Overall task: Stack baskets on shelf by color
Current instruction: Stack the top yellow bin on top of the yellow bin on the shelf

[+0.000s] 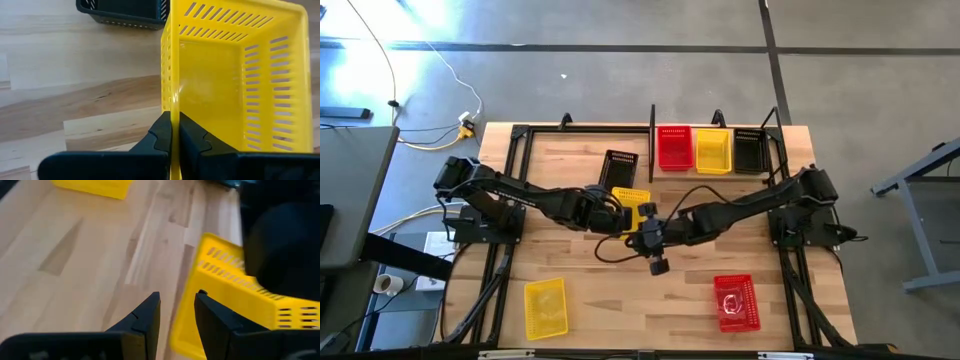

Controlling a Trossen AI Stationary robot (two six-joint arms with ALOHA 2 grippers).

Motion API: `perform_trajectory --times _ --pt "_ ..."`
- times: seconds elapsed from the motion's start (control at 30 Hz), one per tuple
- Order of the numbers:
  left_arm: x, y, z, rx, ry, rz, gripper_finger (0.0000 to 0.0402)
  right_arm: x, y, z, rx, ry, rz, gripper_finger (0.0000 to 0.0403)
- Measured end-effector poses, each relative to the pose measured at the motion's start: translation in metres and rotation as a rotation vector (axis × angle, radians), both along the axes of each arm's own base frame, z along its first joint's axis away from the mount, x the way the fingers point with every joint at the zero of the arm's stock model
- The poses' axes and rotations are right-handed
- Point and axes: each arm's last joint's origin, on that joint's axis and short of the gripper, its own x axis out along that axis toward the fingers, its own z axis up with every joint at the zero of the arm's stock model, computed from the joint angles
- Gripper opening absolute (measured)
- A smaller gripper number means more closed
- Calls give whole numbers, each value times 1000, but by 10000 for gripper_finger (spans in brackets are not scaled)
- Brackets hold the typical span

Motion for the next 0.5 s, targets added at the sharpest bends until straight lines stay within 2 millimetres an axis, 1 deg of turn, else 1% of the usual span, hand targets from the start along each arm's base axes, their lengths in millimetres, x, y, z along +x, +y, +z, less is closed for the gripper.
perform_trajectory --times 0.13,0.27,0.4,0.5 --pt "3 0 1 -4 -23 -19 1 1 -3 -2 -1 14 -15 108" --pt "3 0 1 2 -25 -31 1 2 -4 -2 36 15 -21 108" --pt "7 0 2 2 -53 -53 1 0 -5 -4 13 38 -40 108" --pt "10 0 3 4 -77 -66 1 -2 -6 -5 33 60 -60 108"
